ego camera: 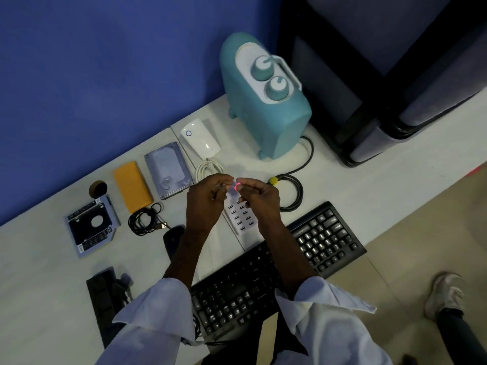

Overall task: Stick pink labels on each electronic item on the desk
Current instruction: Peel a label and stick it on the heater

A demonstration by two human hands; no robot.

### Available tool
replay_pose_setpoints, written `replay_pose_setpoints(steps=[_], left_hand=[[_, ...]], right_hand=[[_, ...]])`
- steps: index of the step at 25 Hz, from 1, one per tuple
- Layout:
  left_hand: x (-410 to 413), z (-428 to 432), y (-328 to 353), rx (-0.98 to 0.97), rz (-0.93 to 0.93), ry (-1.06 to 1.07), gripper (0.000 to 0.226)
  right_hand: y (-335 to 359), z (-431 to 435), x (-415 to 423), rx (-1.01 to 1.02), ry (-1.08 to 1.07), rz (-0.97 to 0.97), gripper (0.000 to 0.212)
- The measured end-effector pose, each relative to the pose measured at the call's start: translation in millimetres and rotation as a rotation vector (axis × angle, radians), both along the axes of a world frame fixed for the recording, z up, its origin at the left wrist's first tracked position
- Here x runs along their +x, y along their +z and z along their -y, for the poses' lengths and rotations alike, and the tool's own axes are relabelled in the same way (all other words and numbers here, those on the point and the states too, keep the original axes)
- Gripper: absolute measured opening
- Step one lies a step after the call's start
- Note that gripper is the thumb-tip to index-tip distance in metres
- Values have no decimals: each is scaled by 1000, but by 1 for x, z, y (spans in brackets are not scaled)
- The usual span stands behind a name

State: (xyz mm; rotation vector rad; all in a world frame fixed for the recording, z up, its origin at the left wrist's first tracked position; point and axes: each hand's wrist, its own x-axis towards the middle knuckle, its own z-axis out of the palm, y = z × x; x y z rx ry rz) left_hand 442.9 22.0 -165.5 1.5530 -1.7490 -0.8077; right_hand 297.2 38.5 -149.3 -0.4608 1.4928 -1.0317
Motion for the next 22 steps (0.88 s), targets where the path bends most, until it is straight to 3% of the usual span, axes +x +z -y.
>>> replay_pose_setpoints(steps=[6, 10, 13, 17, 22], left_hand=[[-75, 42, 58, -75, -155, 226, 37], [-141, 88, 110, 154, -137, 449, 112], [-188, 106, 131, 337, -59, 475, 140], [-205, 111, 117, 289, -106, 530, 142], [-180, 106, 103, 139, -243, 520, 123]], right_hand=[[14, 8, -59, 35, -190, 136, 18], [35, 20, -99, -55, -240, 182, 21], [46, 31, -123, -76, -291, 219, 24], [53, 50, -144, -86, -291, 246, 15], [57, 67, -157, -85, -281, 315, 13]])
